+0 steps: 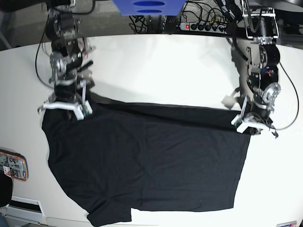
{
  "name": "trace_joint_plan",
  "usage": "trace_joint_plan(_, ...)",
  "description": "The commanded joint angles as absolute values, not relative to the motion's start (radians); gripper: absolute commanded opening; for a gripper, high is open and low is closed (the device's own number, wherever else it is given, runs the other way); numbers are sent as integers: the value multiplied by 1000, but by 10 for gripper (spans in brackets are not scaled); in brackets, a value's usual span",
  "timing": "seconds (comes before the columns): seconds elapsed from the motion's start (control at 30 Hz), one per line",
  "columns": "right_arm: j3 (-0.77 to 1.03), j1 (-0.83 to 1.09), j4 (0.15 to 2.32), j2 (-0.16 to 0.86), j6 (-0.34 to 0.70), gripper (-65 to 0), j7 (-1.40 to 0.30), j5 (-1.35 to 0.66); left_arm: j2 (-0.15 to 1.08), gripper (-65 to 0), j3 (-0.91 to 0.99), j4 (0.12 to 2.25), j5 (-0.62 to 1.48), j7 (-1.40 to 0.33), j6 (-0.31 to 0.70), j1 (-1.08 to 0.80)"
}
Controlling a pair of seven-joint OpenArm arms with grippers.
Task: Fold the T-shirt properly
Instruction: 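Lift both shoulder corners and pull them away from the collar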
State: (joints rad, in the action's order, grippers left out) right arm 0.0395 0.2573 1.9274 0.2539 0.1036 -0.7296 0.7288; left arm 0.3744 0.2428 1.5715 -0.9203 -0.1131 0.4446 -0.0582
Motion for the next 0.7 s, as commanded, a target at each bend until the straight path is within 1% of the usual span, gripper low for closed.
trace_joint_plan(0.0,45,217,1945,263,79,-650,-714,743,386,-650,246,1589,-921,-108,420,-28)
trace_joint_plan(0.13,44,153,1908,263,79,-650,-714,743,386,-650,236,1587,-921,-108,421,-4)
trace_joint_plan(0.33,-10,74,1830,263,79,-650,-714,742,386,-650,150,1586,-921,-111,421,1)
trace_joint_plan(0.43,-24,68,1787,263,79,-650,-714,742,386,-650,127,1561,-921,-113,420,4)
trace_joint_plan(0.67,-25,68,1646,263,79,-650,-707,742,387,-650,127,1455,-921,-110,420,94)
